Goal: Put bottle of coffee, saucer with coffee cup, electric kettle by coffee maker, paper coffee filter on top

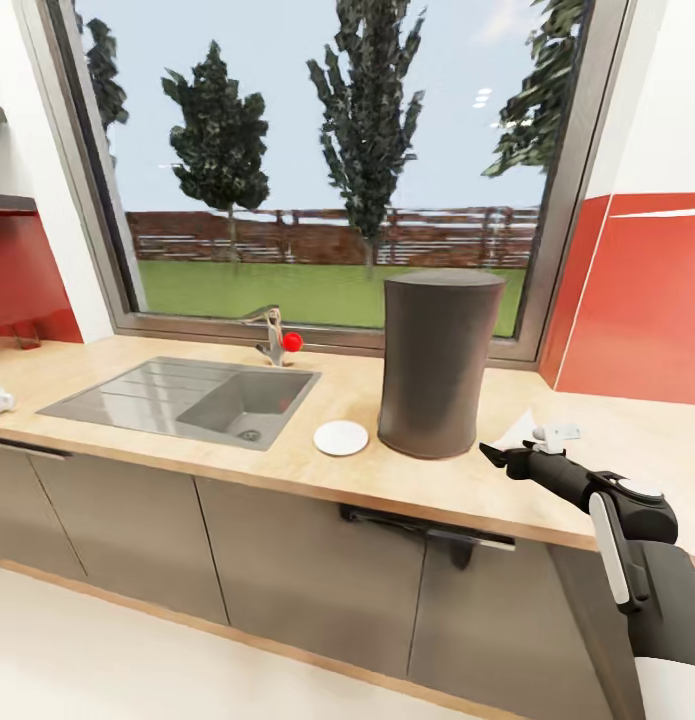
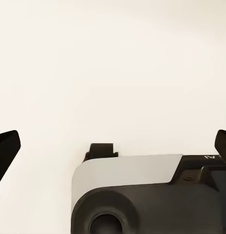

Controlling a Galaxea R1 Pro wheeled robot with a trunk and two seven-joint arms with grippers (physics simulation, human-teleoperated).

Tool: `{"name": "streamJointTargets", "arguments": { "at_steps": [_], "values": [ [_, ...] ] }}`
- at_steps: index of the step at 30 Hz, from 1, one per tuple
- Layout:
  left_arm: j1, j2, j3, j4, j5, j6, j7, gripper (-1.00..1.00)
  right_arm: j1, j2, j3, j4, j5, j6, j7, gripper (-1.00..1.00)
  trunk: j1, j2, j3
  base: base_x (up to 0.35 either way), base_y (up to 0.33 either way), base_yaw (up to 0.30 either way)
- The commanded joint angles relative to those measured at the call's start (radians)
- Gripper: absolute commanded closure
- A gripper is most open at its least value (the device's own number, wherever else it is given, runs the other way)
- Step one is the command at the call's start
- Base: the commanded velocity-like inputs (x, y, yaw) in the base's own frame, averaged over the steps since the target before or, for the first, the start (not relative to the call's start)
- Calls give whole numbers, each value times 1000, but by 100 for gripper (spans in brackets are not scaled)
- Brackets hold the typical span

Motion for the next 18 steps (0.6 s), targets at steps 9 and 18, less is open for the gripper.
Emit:
{"name": "streamJointTargets", "arguments": {
  "at_steps": [9,18],
  "values": [
    [0,-1,0,-1,0,-2,0,-100,-1,0,-1,-1,1,5,5,-100,0,0,-1,89,-228,49],
    [0,-1,0,-1,0,-1,0,-100,0,0,-1,-1,1,5,5,-100,0,0,-1,66,-122,161]
  ]
}}
